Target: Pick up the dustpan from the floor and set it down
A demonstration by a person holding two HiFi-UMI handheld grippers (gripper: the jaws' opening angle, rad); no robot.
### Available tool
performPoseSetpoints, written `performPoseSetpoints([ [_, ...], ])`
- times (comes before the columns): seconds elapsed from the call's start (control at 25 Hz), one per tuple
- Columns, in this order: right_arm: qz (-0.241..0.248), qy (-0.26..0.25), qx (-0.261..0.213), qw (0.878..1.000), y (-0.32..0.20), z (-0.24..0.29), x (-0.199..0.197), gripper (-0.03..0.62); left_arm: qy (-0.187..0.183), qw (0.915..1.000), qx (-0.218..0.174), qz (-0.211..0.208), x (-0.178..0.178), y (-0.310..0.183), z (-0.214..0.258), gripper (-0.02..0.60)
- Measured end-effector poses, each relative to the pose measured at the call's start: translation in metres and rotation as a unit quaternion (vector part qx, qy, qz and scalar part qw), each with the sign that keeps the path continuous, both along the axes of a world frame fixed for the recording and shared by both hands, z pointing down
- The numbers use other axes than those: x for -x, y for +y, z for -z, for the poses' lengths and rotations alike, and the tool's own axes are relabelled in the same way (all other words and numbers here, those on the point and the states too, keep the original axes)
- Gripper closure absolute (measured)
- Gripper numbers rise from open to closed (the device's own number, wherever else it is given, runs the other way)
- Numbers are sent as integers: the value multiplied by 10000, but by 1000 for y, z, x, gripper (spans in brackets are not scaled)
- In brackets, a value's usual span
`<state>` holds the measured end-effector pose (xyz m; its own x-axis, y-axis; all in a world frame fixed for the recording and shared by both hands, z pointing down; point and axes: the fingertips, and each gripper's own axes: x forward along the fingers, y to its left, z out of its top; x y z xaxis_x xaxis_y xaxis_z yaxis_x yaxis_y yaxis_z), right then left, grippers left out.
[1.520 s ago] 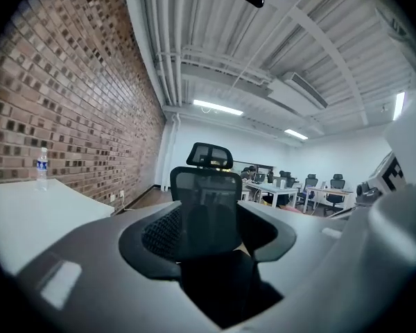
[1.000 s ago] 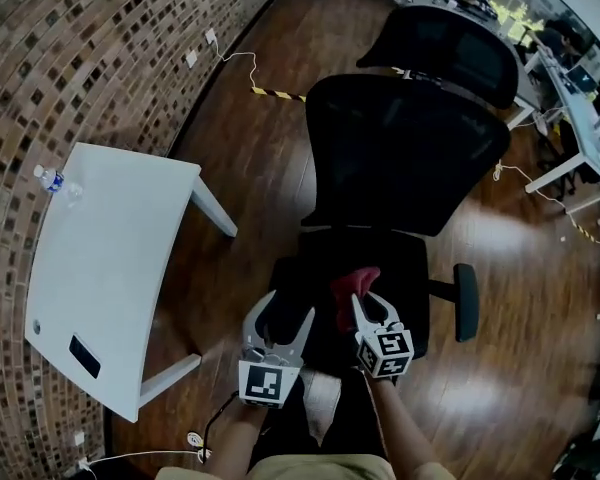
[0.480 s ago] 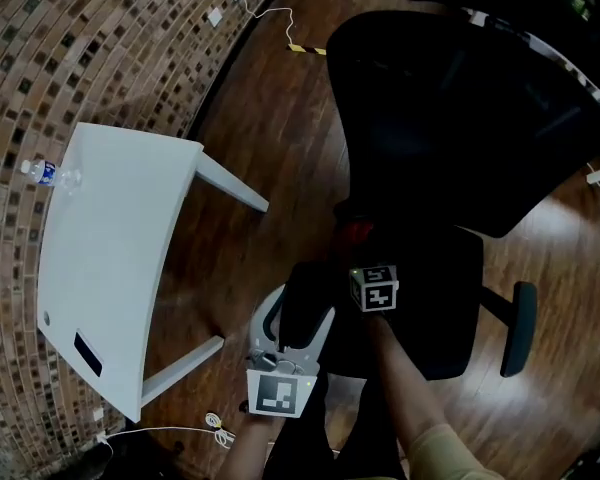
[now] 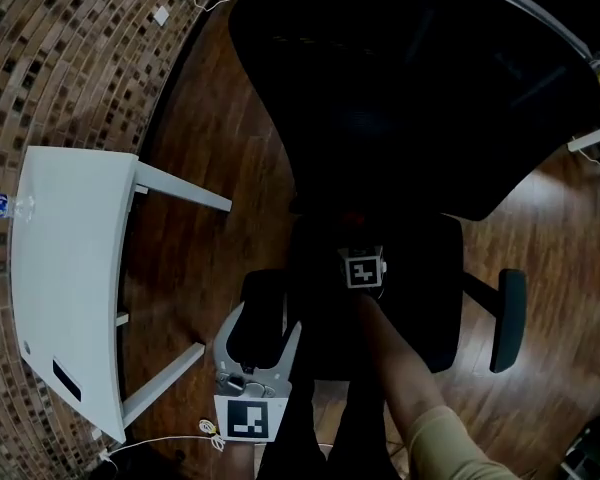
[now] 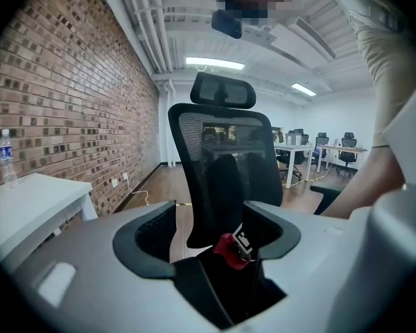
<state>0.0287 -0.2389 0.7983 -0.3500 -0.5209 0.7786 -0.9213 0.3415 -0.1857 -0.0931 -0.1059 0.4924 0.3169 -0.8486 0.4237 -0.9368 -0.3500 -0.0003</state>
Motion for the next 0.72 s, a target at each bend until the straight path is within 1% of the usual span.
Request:
performPoseSetpoints([
  [0.16,-262,620,43,9977,7,-13,-90,511,81,10000,-20,-50,-19,-3,-5,308],
  [0.24,-397,906,21,9951,7,-12,-136,511,134,9999,65,-73,-30,-2,-8,310],
  [0.32,-580,1122,-25,9920,4,-9,-174,511,139,9998,112,-130,-38,-3,-10,311],
  [0.44,-753,1430,-44,9868,-1,-3,-213,511,178,9996,153,-163,-46,-5,-13,311],
  [0.56,-983,1763,41,9794,-4,2,-247,511,224,9995,136,-151,-48,-9,-11,311],
  [0.64,-1033,2000,83,9743,-1,4,-260,511,210,9996,54,-184,-46,-10,-7,311],
  [0.68,-1036,2059,72,9731,2,6,-261,511,201,9996,47,-183,-45,-10,-6,311],
  [0.72,-1045,2008,23,9740,3,9,-257,511,188,9997,65,-166,-43,-10,-5,311],
])
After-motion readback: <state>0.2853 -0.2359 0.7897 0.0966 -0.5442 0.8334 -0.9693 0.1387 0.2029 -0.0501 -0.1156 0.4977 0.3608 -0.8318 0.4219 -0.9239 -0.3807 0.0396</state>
